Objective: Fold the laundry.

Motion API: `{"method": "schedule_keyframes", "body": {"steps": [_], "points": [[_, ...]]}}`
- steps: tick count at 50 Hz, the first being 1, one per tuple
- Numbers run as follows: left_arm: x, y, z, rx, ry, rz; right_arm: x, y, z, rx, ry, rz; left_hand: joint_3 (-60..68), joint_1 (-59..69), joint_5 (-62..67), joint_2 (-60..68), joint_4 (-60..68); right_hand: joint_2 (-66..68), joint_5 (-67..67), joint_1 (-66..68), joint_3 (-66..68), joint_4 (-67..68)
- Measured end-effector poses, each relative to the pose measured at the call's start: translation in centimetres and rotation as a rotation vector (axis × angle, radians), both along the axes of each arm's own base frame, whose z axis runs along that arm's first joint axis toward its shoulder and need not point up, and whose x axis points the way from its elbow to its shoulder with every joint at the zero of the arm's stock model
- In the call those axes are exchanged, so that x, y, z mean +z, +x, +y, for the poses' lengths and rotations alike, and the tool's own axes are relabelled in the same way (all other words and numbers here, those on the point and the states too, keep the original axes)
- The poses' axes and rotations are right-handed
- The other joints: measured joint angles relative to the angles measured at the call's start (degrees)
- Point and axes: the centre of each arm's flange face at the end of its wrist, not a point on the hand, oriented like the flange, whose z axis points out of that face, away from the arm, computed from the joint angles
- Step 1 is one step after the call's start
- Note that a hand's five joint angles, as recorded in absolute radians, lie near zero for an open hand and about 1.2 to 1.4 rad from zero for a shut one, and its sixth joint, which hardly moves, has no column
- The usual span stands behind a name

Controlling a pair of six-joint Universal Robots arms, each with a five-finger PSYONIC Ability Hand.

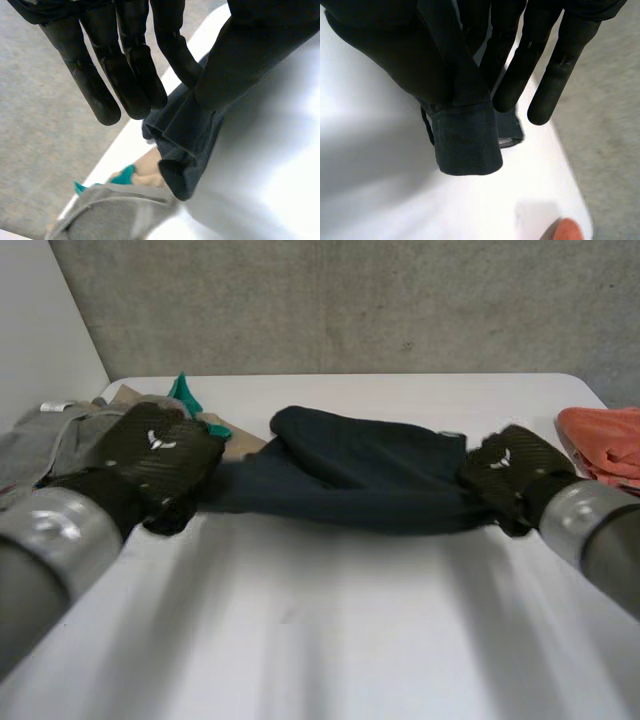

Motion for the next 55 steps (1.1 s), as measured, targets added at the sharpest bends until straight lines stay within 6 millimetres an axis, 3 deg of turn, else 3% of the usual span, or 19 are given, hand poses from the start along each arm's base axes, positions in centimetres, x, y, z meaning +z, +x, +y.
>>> {"method": "schedule_keyframes", "body": {"steps": [5, 10, 15, 19, 22, 26, 28, 31, 34, 36, 39, 42, 49, 50, 55], "points": [[0.5, 1.7, 3.9, -0.036, 0.215, -0.120, 0.7, -1.9, 3.2, 0.075, 0.179, 0.160, 0.00, 0.00, 0.00, 0.01, 0.01, 0.00, 0.07, 0.00, 0.08, 0.05], [-1.3, 1.8, 4.5, -0.049, 0.380, -0.220, -1.1, -2.3, 3.5, 0.128, 0.295, 0.238, 0.00, 0.00, 0.00, 0.01, 0.01, 0.00, 0.07, 0.00, 0.08, 0.11], [-3.9, 0.5, 2.6, -0.050, 0.414, -0.259, -3.9, -2.2, 2.1, 0.129, 0.362, 0.276, 0.00, 0.00, 0.00, 0.02, 0.01, 0.00, 0.11, 0.00, 0.08, 0.14], [-5.6, -1.6, -1.1, -0.031, 0.329, -0.250, -5.9, -1.2, -0.6, 0.097, 0.327, 0.273, 0.00, 0.00, 0.00, 0.02, 0.02, 0.00, 0.34, 0.00, 0.08, 0.14], [-5.5, -3.1, -4.2, -0.005, 0.224, -0.220, -5.8, -0.2, -3.2, 0.058, 0.233, 0.241, 0.03, 0.00, 0.00, 0.03, 0.03, 0.00, 0.39, 0.00, 0.08, 0.16], [-1.8, -5.2, -9.4, 0.046, -0.041, -0.090, -2.4, 1.8, -7.9, -0.018, -0.031, 0.119, 0.08, 0.00, 0.00, 0.05, 0.05, 0.00, 0.39, 0.00, 0.08, 0.16], [1.7, -6.0, -11.8, 0.073, -0.221, 0.019, 1.1, 2.9, -10.3, -0.055, -0.214, 0.008, 0.12, 0.00, 0.00, 0.05, 0.04, 0.00, 0.42, 0.00, 0.09, 0.16], [7.0, -6.2, -13.8, 0.106, -0.467, 0.173, 6.2, 3.9, -12.3, -0.081, -0.450, -0.163, 0.18, 0.00, 0.18, 0.06, 0.05, 0.00, 0.43, 0.09, 0.08, 0.17], [13.2, -5.7, -14.5, 0.128, -0.743, 0.347, 12.6, 4.5, -13.1, -0.066, -0.731, -0.386, 0.19, 0.02, 1.22, 0.06, 0.06, 0.00, 0.43, 0.28, 0.08, 0.17], [15.5, -5.4, -14.2, 0.127, -0.838, 0.407, 15.1, 4.6, -13.0, -0.039, -0.848, -0.474, 0.19, 0.02, 1.22, 0.06, 0.06, 0.00, 0.43, 0.27, 0.08, 0.17], [16.7, -5.1, -13.7, 0.118, -0.882, 0.440, 17.1, 4.7, -12.7, 0.009, -0.954, -0.548, 0.19, 0.02, 1.22, 0.06, 0.07, 0.00, 0.70, 0.28, 0.09, 0.17], [16.1, -5.0, -13.6, 0.112, -0.850, 0.433, 17.3, 5.0, -12.7, 0.044, -0.983, -0.568, 0.19, 0.02, 1.22, 0.06, 0.06, 0.00, 0.70, 0.28, 0.09, 0.18], [11.5, -4.6, -13.9, 0.124, -0.667, 0.372, 14.7, 5.7, -13.7, 0.079, -0.909, -0.554, 0.21, 0.02, 1.22, 0.08, 0.13, 0.34, 0.70, 0.28, 0.38, 0.18], [9.1, -4.5, -14.0, 0.134, -0.592, 0.346, 13.0, 5.9, -14.1, 0.070, -0.854, -0.535, 0.22, 0.02, 1.22, 0.08, 0.22, 0.34, 0.70, 0.28, 0.38, 0.19], [2.7, -4.3, -14.2, 0.150, -0.402, 0.297, 8.9, 6.1, -14.3, 0.025, -0.716, -0.457, -2.33, -1.86, -0.62, -2.56, -1.86, 0.34, 0.70, 0.28, 0.38, 0.20]]}}
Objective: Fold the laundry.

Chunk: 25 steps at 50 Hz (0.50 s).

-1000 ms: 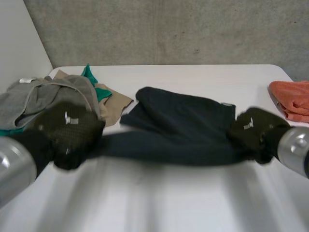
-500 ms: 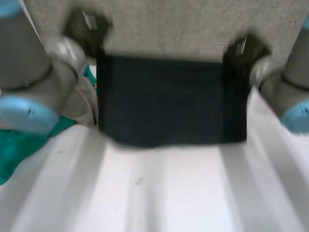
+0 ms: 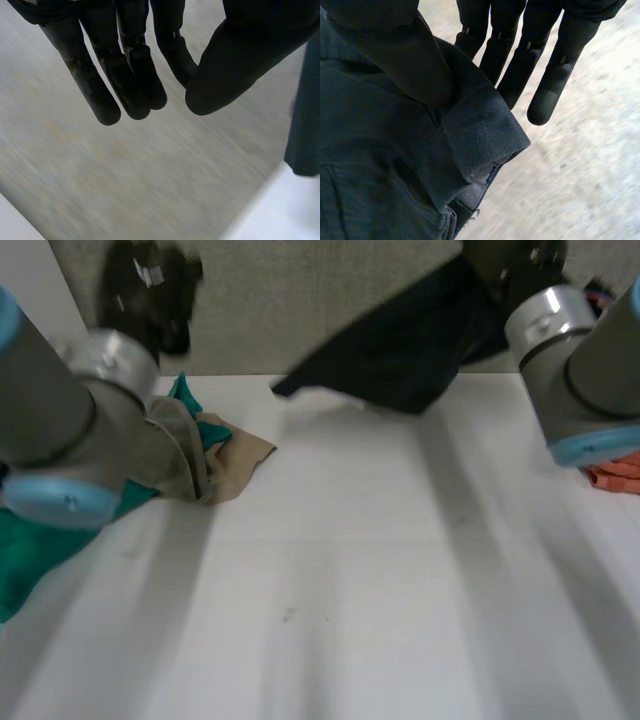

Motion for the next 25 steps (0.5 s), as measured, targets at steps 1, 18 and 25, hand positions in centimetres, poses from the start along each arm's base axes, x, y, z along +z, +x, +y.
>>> {"method": "schedule_keyframes", "body": {"steps": [1, 18, 25], "points": [[-1.6, 0.0, 0.1, -0.005, 0.050, -0.001, -0.7, 0.1, 0.3, -0.009, 0.028, 0.017, -10.71, -12.40, -11.22, -10.88, -11.52, 0.00, 0.00, 0.00, 0.00, 0.00], [-15.9, -1.2, 5.3, -0.029, 0.638, 0.169, -5.2, 1.7, 7.8, 0.043, 0.273, 0.203, -53.83, -53.07, -53.42, -54.19, -55.17, 0.33, 0.00, 0.00, 0.00, 0.02], [-15.7, -1.3, 6.3, -0.014, 0.702, 0.259, -4.5, 1.4, 10.5, 0.071, 0.288, 0.218, -53.83, -53.07, -53.42, -54.19, -55.17, 0.33, 0.00, 0.00, 0.00, 0.03]]}}
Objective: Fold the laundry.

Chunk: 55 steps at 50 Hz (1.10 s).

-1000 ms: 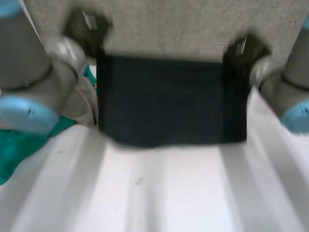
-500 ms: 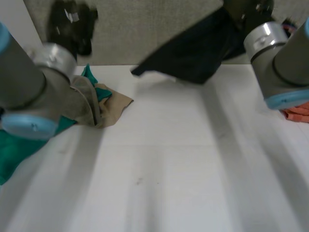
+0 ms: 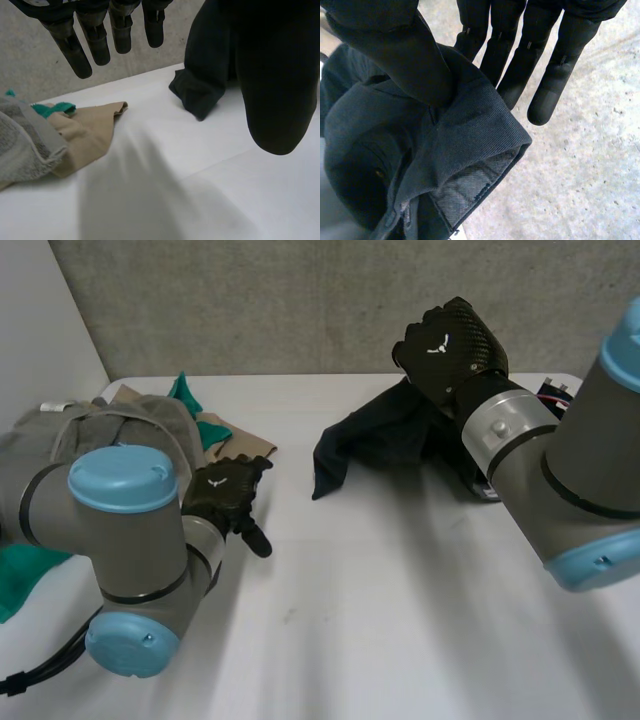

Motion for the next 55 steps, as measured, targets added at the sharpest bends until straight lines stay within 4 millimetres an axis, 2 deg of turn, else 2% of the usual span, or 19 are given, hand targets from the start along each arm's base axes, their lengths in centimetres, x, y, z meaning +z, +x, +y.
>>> {"method": "schedule_keyframes", "body": {"steps": [6, 18, 21, 23, 25, 26, 27, 28, 29, 32, 35, 38, 44, 47, 49, 52, 55], "points": [[0.0, -0.6, 0.5, 0.015, 0.041, 0.058, 1.2, -0.2, 2.9, 0.038, 0.009, -0.013, 0.00, 0.00, 0.00, 0.00, 0.00, 0.00, 0.00, 0.00, 0.00, -0.01], [-1.1, -2.0, -1.2, 0.051, 0.115, 0.114, 5.3, -1.1, 9.2, 0.136, -0.013, -0.102, 0.83, 1.28, 0.44, 0.89, 0.79, 0.00, 0.00, 0.00, 0.00, 0.00], [-1.4, -2.0, -1.3, 0.062, 0.145, 0.120, 6.2, -1.4, 10.2, 0.151, -0.018, -0.120, 8.08, 10.53, 7.59, 9.03, 8.53, 0.00, 0.00, 0.00, 0.00, 0.00], [-1.7, -2.0, -1.2, 0.071, 0.170, 0.123, 6.8, -1.7, 10.8, 0.161, -0.019, -0.135, 24.03, 28.17, 23.44, 24.27, 24.58, 0.00, 0.00, 0.00, 0.00, 0.00], [-1.9, -1.8, -1.1, 0.082, 0.188, 0.124, 7.1, -2.0, 11.1, 0.164, -0.018, -0.145, 30.74, 35.20, 29.86, 32.07, 31.24, 0.00, 0.00, 0.00, 0.00, 0.00], [-1.8, -1.6, -1.1, 0.090, 0.193, 0.126, 7.2, -2.1, 11.1, 0.163, -0.015, -0.149, 43.46, 47.74, 41.41, 43.87, 43.10, 0.00, 0.00, 0.00, 0.00, 0.00], [-1.6, -1.4, -1.0, 0.097, 0.194, 0.128, 7.2, -2.2, 11.1, 0.161, -0.012, -0.151, 43.46, 47.74, 41.41, 43.87, 43.10, 0.00, 0.00, 0.00, 0.00, 0.00], [-1.3, -1.2, -1.0, 0.107, 0.192, 0.128, 7.2, -2.3, 10.9, 0.156, -0.010, -0.151, 51.72, 55.29, 50.81, 52.67, 52.54, 0.00, 0.00, 0.00, 0.00, 0.00], [-0.6, -0.7, -1.0, 0.120, 0.183, 0.132, 7.0, -2.4, 10.6, 0.144, -0.003, -0.148, 54.92, 55.42, 53.27, 55.51, 55.77, 0.00, 0.00, 0.00, 0.00, 0.00], [1.6, 0.6, -0.8, 0.145, 0.145, 0.134, 6.3, -3.0, 9.1, 0.098, 0.014, -0.125, 55.90, 55.43, 53.47, 56.43, 56.87, 0.00, 0.00, 0.00, 0.00, 0.00], [5.4, 2.5, -0.1, 0.151, 0.069, 0.125, 5.1, -4.0, 6.9, 0.028, 0.039, -0.078, 56.05, 55.42, 53.47, 56.48, 56.99, 0.00, 0.00, 0.00, 0.00, 0.00], [10.4, 4.8, 1.5, 0.119, -0.054, 0.090, 3.9, -5.2, 4.8, -0.042, 0.073, -0.021, 56.15, 55.42, 53.47, 56.57, 57.01, 0.00, 0.00, 0.00, 0.00, 0.00], [16.6, 7.6, 4.9, 0.038, -0.252, -0.002, 3.0, -6.5, 3.4, -0.096, 0.126, 0.020, 56.22, 55.43, 53.47, 56.65, 57.03, 0.00, 0.00, 0.00, 0.00, 0.00], [17.8, 8.4, 6.1, 0.013, -0.289, -0.065, 2.5, -6.7, 3.1, -0.103, 0.160, 0.028, 56.22, 55.43, 53.47, 56.65, 57.03, 0.00, 0.00, 0.00, 0.00, 0.00], [17.9, 8.7, 6.5, 0.001, -0.284, -0.112, 2.0, -6.7, 3.0, -0.104, 0.186, 0.036, 56.22, 55.42, 53.47, 56.65, 57.03, 0.00, 0.00, 0.00, 0.00, 0.00], [17.0, 8.7, 6.4, -0.031, -0.229, -0.210, 0.3, -6.5, 2.7, -0.104, 0.258, 0.072, 56.23, 55.42, 53.47, 56.65, 57.04, 0.00, 0.00, 0.00, 0.00, 0.00], [15.1, 8.1, 5.4, -0.069, -0.156, -0.297, -1.7, -6.2, 2.1, -0.102, 0.326, 0.126, 56.38, 55.42, 53.47, 56.65, 57.05, 0.00, 0.00, 0.00, 0.00, 0.00]]}}
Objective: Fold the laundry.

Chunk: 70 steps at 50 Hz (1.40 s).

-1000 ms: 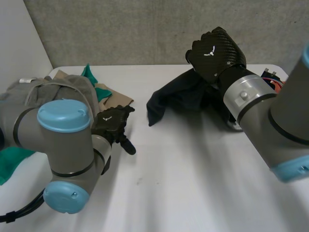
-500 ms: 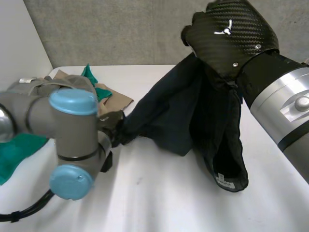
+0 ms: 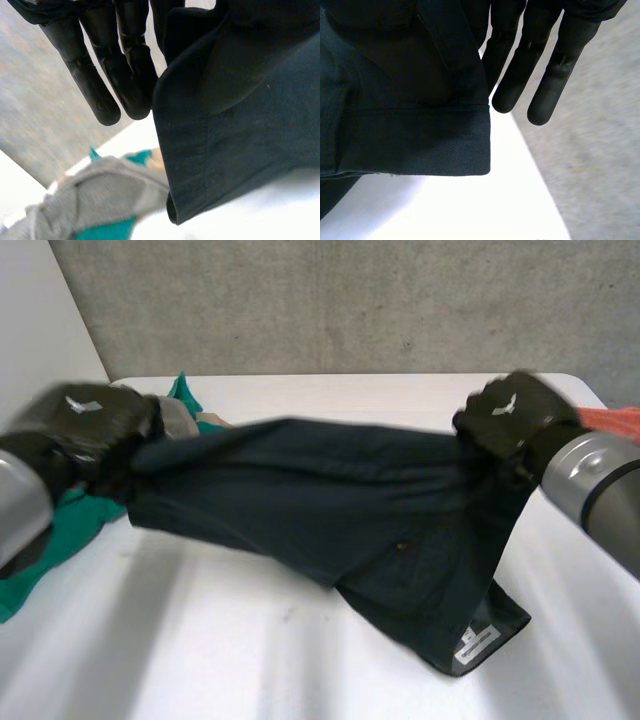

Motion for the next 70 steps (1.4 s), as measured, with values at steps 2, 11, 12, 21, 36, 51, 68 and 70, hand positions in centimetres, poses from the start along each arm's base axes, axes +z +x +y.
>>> {"method": "schedule_keyframes", "body": {"steps": [2, 11, 12, 21, 36, 51, 68, 70], "points": [[-1.5, -0.7, -1.2, -0.015, 0.047, -0.057, -1.4, 0.3, -0.6, 0.006, 0.035, 0.037, 0.00, 0.00, 0.00, 0.00, 0.00, 0.00, 0.00, 0.00, 0.00, 0.00], [-1.8, -5.0, -9.5, 0.001, -0.119, -0.091, -1.8, 3.4, -6.9, -0.037, -0.136, 0.041, 0.00, 0.00, 0.00, 0.11, 0.03, 0.00, 0.00, 0.00, 0.00, 0.00], [-1.2, -5.3, -10.1, 0.006, -0.155, -0.080, -1.2, 3.7, -7.4, -0.044, -0.171, 0.027, 0.00, 0.00, 0.00, 0.11, 0.03, 0.00, 0.00, 0.00, 0.00, 0.00], [12.5, -6.7, -12.7, 0.038, -0.826, 0.181, 11.6, 6.1, -11.5, -0.029, -0.843, -0.309, 0.01, 0.00, 0.33, 0.11, 0.05, 0.00, 0.00, 0.00, 0.00, 0.00], [3.4, -6.6, -10.1, 0.005, -0.614, 0.093, 6.6, 7.0, -12.2, 0.125, -0.773, -0.331, 0.04, 0.00, 0.84, 0.14, 0.21, 0.00, 0.00, 0.00, 0.00, 0.01], [-14.9, -5.2, -2.5, -0.083, -0.050, -0.194, -13.2, 5.2, -7.1, 0.224, -0.216, -0.007, 0.04, 0.00, 0.84, 0.17, 0.23, 0.00, 0.00, 0.00, 0.00, 0.02], [-12.5, 0.6, 9.8, -0.251, 0.363, -0.471, -10.2, -2.9, 4.6, 0.144, 0.349, 0.306, 0.05, 0.00, 0.84, 0.17, 0.24, 0.34, 0.00, 0.00, 0.00, 0.01], [-12.1, 1.1, 11.2, -0.289, 0.404, -0.515, -9.8, -3.8, 5.6, 0.147, 0.411, 0.342, 0.05, 0.00, 0.84, 0.17, 0.24, 0.34, 0.00, 0.00, 0.00, 0.02]]}}
